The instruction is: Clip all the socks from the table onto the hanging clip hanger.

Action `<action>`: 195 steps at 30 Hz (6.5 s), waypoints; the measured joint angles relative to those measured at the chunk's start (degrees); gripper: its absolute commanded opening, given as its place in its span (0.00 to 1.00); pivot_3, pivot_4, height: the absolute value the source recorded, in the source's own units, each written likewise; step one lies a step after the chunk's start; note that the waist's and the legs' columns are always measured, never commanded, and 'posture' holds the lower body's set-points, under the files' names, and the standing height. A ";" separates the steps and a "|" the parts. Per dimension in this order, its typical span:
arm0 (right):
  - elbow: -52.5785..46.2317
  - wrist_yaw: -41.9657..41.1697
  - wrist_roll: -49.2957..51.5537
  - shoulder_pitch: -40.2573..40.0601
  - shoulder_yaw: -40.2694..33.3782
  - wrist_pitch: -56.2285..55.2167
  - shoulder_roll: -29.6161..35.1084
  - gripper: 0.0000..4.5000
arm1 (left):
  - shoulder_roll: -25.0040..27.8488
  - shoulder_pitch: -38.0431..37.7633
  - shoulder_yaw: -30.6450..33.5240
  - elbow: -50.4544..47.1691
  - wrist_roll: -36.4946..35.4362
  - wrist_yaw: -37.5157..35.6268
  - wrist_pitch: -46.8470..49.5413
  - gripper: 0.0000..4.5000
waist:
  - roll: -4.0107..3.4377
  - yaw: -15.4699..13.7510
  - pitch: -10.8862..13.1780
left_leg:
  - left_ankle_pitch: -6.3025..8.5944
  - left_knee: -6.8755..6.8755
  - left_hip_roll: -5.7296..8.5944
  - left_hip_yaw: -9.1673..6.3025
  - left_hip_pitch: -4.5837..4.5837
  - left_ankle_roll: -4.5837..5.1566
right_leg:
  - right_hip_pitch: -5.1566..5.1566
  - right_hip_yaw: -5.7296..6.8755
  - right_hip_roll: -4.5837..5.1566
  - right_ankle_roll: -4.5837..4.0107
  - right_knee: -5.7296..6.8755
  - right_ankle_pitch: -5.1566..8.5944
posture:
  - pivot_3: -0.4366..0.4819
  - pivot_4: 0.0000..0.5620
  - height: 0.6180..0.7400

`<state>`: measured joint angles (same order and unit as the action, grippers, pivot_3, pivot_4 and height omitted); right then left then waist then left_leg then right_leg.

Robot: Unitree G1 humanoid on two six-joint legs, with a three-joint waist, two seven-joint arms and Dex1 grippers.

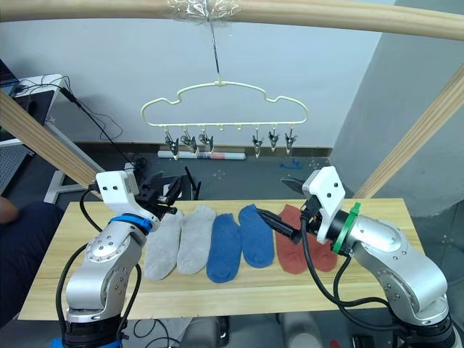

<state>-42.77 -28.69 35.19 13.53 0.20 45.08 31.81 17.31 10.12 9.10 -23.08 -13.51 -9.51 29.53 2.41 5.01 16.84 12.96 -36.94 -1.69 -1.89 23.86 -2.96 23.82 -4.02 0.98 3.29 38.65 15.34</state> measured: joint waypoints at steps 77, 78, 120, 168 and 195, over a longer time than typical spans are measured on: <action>9.03 13.74 -1.33 8.25 3.74 26.87 3.92 1.00 | -1.33 19.54 1.93 9.10 -4.36 1.18 3.53 0.06 | -0.04 0.11 2.15 | -0.01 0.05 0.07 -0.32 0.69 -0.02 | 0.44 0.32 0.06 0.05 -0.19 0.01 | 0.28 0.66 1.00; 10.02 14.71 -2.78 8.28 4.32 27.13 3.93 1.00 | -1.19 19.58 1.99 9.02 -4.39 1.21 3.69 0.06 | -0.05 0.10 2.16 | -0.01 0.05 0.07 -0.32 0.71 -0.02 | 0.46 0.31 0.06 0.05 -0.21 0.00 | 0.28 0.66 1.00; 45.81 18.70 -28.42 16.49 4.56 17.95 -7.48 0.41 | -1.23 19.98 1.41 6.96 -4.31 2.58 4.95 0.06 | -0.19 0.12 3.22 | 0.00 0.01 0.09 -0.32 0.84 -0.06 | 0.59 0.32 0.09 -0.10 -0.14 -0.10 | 0.30 0.65 1.00; 35.95 13.41 -32.10 15.11 8.57 24.30 0.09 0.93 | -1.29 20.20 1.39 7.37 -4.42 1.87 5.11 0.06 | -0.28 0.25 3.29 | 0.00 0.02 0.10 -0.31 0.87 -0.06 | 0.63 0.32 0.10 -0.09 -0.14 -0.10 | 0.29 0.65 1.00; 57.19 17.63 -31.10 22.70 -3.67 14.53 -9.16 1.00 | -1.31 20.13 1.33 7.25 -4.35 2.15 5.19 0.06 | -0.28 0.22 3.29 | 0.00 0.01 0.09 -0.28 0.87 -0.06 | 0.63 0.29 0.11 -0.11 -0.11 -0.11 | 0.32 0.65 1.00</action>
<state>14.42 -11.06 4.09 36.23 -3.47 59.60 22.65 16.01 30.25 10.43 -15.83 -17.86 -7.36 34.72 2.13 5.23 20.13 12.96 -36.93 -1.60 -2.16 24.73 -3.02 24.46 -3.73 1.09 3.18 38.54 15.23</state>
